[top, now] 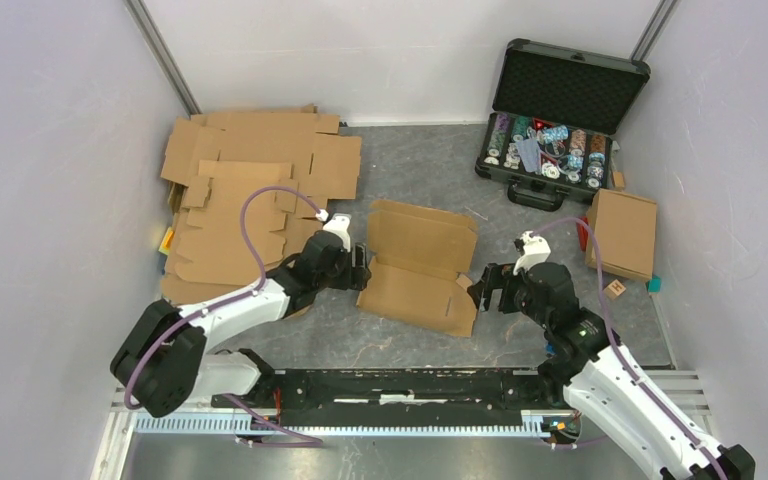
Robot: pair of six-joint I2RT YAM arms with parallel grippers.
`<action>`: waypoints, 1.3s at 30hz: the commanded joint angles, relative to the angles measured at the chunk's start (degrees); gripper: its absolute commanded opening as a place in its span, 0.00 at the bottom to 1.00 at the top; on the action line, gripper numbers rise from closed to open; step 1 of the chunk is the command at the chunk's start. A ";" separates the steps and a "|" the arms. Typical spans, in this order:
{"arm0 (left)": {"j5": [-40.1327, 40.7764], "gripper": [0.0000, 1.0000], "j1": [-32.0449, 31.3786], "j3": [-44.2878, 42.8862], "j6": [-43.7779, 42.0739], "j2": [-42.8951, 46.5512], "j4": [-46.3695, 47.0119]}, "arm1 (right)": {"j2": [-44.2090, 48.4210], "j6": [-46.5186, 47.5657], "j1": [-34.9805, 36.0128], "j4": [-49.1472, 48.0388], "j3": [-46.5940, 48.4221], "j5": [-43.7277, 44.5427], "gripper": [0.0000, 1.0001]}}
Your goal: Fold the paper box
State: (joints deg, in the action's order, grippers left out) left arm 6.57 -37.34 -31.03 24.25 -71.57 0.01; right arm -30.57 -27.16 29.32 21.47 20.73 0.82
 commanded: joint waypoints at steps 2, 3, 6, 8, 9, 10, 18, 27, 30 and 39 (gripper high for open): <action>-6.30 0.75 0.08 -3.17 -2.76 -3.65 2.93 | -0.20 0.37 0.19 -1.60 -0.82 -0.66 0.98; -7.42 0.75 0.02 -3.62 -2.82 -4.81 2.73 | -0.13 0.33 0.18 -1.93 -1.01 -0.66 0.98; -8.60 0.72 -0.06 -5.10 -2.83 -7.67 1.75 | -0.51 -0.04 0.19 -2.90 -1.09 -2.53 0.98; -8.27 0.69 -0.27 -6.08 -2.89 -9.11 0.79 | -1.21 -0.24 0.21 -2.76 -0.53 -3.07 0.98; -7.97 0.67 -0.36 -6.36 -2.89 -9.40 0.36 | -1.47 -0.23 0.26 -2.47 -0.27 -3.26 0.98; -7.74 0.65 -0.43 -6.61 -2.90 -9.65 0.34 | -1.60 -0.30 0.23 -2.38 -0.15 -3.36 0.98; -6.76 0.59 -0.89 -7.24 -3.04 -10.28 -1.45 | -0.56 -1.14 0.21 -3.22 -0.95 -3.43 0.98; -4.99 0.57 -1.09 -7.05 -3.46 -9.34 -1.85 | -0.84 -0.40 0.23 -3.09 -1.13 -3.12 0.98; -5.00 0.54 -1.20 -7.12 -3.56 -9.38 -1.94 | -0.55 -0.43 0.24 -2.98 -1.22 -2.75 0.98; -3.89 0.44 -1.98 -7.59 -3.38 -9.78 -2.35 | -0.31 -0.65 0.23 -1.12 -1.19 -3.46 0.98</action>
State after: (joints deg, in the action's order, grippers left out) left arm 1.23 -38.48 -36.40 22.76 -81.54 -1.85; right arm -31.55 -27.62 29.32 20.38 19.79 -2.61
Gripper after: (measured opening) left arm 0.468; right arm 0.979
